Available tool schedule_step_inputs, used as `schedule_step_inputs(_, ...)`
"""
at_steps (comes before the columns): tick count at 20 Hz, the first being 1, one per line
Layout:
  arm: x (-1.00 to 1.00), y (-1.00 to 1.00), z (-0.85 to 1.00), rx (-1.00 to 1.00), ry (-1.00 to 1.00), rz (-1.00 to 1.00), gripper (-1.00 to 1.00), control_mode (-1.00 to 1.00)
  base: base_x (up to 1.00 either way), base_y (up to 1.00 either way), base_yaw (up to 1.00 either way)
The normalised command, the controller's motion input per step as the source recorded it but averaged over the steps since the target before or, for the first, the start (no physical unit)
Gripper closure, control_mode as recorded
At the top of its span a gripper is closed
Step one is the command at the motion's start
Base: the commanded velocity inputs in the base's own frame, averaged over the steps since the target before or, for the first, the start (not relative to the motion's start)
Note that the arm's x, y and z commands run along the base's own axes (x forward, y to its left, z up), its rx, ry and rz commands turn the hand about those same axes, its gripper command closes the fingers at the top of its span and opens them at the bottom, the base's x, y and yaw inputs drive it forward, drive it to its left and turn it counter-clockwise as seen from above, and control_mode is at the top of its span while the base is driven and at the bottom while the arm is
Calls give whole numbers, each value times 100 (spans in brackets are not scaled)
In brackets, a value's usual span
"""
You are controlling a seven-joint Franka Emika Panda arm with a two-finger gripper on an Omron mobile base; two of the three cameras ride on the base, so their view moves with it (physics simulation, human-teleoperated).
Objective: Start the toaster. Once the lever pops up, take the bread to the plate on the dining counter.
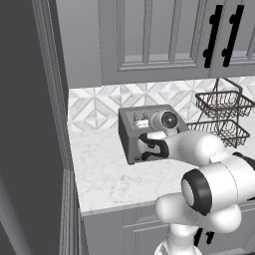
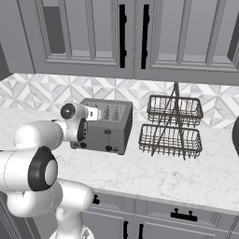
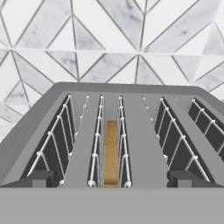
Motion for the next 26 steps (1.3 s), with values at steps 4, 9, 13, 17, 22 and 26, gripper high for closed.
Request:
schedule_step_inputs(4,0,0,0,0,0,0,-100,-100,0,0,0)
schedule_step_inputs(9,0,0,0,0,0,0,-100,-100,0,0,0)
schedule_step_inputs(13,0,0,0,0,0,0,-100,-100,0,0,0)
schedule_step_inputs(17,0,0,0,0,0,0,-100,-100,0,0,0)
schedule_step_inputs(22,0,0,0,0,0,0,-100,-100,0,0,0)
schedule_step_inputs(26,0,0,0,0,0,0,-100,-100,0,0,0)
